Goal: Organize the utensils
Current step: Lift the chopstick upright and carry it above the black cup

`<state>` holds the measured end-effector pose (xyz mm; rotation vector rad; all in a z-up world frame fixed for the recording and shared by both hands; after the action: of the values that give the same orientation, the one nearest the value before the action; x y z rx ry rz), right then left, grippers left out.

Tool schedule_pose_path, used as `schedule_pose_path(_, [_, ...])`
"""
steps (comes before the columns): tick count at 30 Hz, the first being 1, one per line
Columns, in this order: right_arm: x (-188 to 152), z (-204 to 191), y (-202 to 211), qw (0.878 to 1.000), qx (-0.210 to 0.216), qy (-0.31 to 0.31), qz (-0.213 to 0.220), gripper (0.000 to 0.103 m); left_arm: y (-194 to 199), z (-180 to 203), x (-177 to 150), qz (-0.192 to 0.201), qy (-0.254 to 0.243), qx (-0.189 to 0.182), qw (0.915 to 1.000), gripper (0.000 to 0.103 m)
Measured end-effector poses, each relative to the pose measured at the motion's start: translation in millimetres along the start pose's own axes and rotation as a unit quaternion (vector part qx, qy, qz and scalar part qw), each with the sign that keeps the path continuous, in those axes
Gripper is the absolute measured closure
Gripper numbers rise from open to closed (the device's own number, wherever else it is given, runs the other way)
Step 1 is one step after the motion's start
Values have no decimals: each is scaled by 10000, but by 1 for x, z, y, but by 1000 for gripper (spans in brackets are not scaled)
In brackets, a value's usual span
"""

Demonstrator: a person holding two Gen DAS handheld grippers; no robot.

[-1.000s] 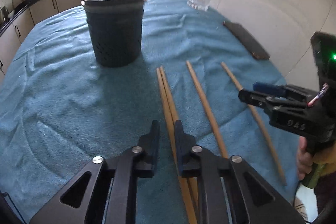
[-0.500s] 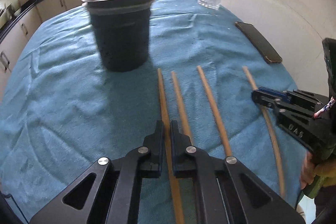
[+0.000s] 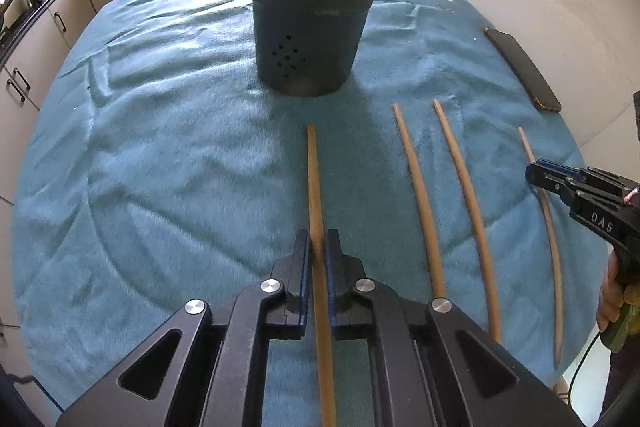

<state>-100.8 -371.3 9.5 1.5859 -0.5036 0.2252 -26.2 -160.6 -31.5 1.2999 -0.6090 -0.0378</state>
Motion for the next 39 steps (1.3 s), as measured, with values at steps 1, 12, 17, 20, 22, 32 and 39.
schedule_pose_path(1, [3, -1, -2, 10000, -54, 42, -33, 83, -2, 0, 5, -3, 17, -12, 10000, 96])
schedule_pose_path(12, [29, -12, -17, 9982, -489, 321, -145, 84, -18, -6, 40, 157, 43, -14, 9999, 96])
schedule_pose_path(17, [32, -17, -18, 9980, -526, 335, 133, 96, -16, -9, 38, 414, 4, 7, 9991, 98])
schedule_pose_path(20, [32, -14, -12, 9993, -241, 120, 253, 97, 1, -12, 33, 639, 156, 17, 9978, 98])
schedule_pose_path(22, [33, -13, -1, 9988, -156, 75, 452, 97, 22, -13, 31, 894, 148, 18, 9959, 98])
schedule_pose_path(32, [34, -23, 98, 9864, 410, -129, 1588, 97, 133, -1, 7, 2135, 173, -303, 9763, 98])
schedule_pose_path(39, [24, -34, 147, 9751, 602, -139, 2131, 97, 180, 16, -18, 2659, 59, -315, 9635, 98])
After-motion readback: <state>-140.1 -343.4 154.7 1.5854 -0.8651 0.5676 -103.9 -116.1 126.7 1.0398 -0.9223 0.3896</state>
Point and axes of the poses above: each gripper's, at about its wrist camera, not at the fingertips, and y roughly against the way its jaws point, z to its right, x to its top, the point moved 5 cm from there along -y, roughly the way its jaws point, and after that the axes turned 3 degrees about -x, right-handed, at the moved point
